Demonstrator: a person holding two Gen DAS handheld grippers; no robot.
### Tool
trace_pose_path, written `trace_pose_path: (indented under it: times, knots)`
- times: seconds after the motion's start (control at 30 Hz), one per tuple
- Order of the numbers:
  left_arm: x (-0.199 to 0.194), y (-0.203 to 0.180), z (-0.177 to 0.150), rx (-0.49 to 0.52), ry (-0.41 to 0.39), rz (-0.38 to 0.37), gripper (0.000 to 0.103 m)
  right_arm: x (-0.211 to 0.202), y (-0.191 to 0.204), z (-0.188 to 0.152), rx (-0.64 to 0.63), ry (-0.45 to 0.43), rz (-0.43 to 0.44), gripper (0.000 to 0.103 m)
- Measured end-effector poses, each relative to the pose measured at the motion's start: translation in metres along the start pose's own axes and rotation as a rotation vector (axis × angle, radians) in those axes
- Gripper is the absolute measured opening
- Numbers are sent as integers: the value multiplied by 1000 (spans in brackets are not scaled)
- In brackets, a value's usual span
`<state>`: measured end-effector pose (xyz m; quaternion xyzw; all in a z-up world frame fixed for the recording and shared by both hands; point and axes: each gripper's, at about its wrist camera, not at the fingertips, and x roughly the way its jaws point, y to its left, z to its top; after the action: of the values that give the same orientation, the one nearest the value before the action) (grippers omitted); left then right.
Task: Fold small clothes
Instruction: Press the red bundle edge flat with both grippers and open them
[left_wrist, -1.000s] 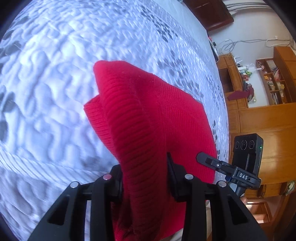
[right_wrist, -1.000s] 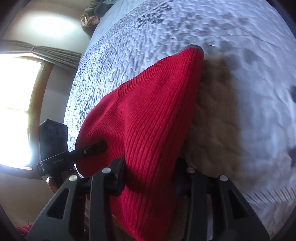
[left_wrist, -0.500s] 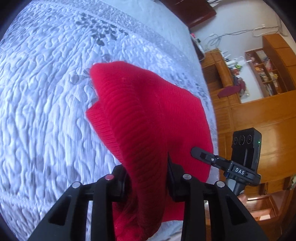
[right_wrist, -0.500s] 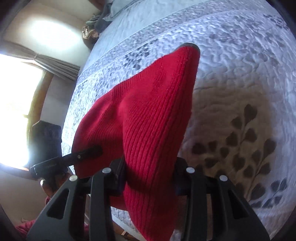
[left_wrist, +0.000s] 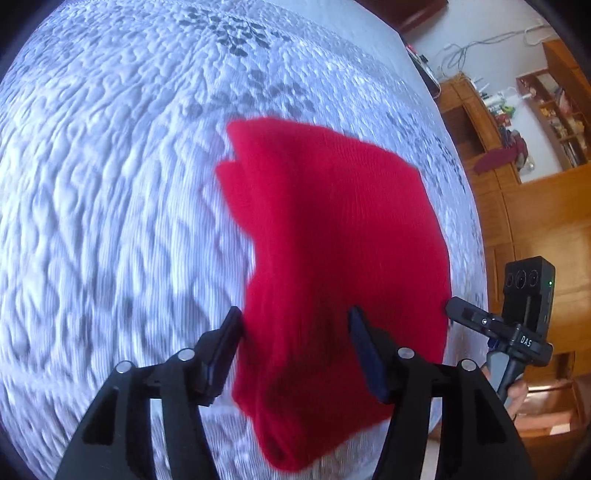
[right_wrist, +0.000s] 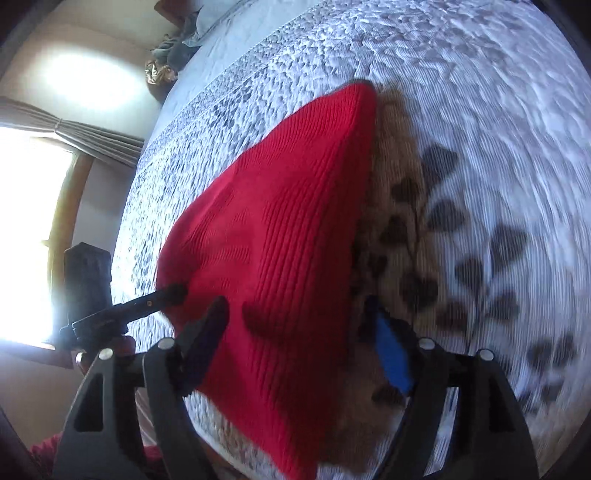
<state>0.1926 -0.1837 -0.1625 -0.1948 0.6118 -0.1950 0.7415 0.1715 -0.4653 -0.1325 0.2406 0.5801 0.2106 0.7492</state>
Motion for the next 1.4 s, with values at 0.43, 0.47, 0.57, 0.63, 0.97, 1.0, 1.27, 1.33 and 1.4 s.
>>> trace_pose_path:
  times: [0.43, 0.47, 0.57, 0.63, 0.97, 1.0, 1.27, 1.33, 1.4]
  knots:
    - [0, -8, -62, 68, 1, 66, 36, 4, -20, -88, 190, 62, 73, 15]
    - [-3, -9, -65, 55, 1, 52, 33, -3, -17, -88, 190, 49, 71, 13]
    - [-7, -14, -75, 78, -1, 80, 33, -21, -7, -84, 168, -6, 57, 13]
    - [1, -12, -82, 84, 32, 128, 33, -15, -4, -86, 164, 8, 3, 13]
    - [2, -5, -96, 102, 4, 102, 35, 8, -14, -96, 174, -2, -47, 17]
    - [0, -5, -97, 106, -8, 106, 37, 2, -16, -102, 174, -12, -38, 22]
    - [-26, -7, -127, 166, -95, 236, 60, -31, -13, -130, 146, -86, -147, 54]
    - [-30, -2, -139, 165, -102, 255, 60, -36, -12, -142, 137, -93, -193, 58]
    - [-34, 2, -149, 174, -112, 287, 60, -39, -8, -152, 120, -101, -254, 58]
